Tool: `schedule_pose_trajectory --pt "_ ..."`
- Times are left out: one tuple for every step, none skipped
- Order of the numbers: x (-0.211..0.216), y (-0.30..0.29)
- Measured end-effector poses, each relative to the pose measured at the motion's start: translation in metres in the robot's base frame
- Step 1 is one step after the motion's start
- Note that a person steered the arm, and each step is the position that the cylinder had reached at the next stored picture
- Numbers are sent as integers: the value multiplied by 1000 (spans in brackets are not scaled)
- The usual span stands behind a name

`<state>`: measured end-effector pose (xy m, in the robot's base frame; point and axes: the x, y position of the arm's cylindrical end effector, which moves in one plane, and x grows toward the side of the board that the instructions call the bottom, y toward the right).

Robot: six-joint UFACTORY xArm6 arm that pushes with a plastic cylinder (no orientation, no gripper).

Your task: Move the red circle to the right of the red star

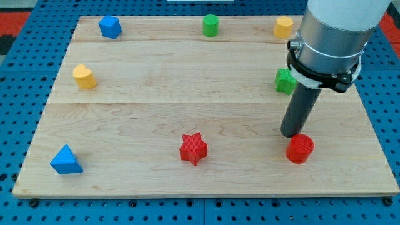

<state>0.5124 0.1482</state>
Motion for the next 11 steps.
schedule_pose_trajectory --pt "0 0" --pt "-12 6" --pt "-15 68" --pt "18 98" --pt "39 78" --pt "42 60" --pt "36 48" --pt "26 -14" --pt "22 -40" --pt "19 -45" --pt "36 -46"
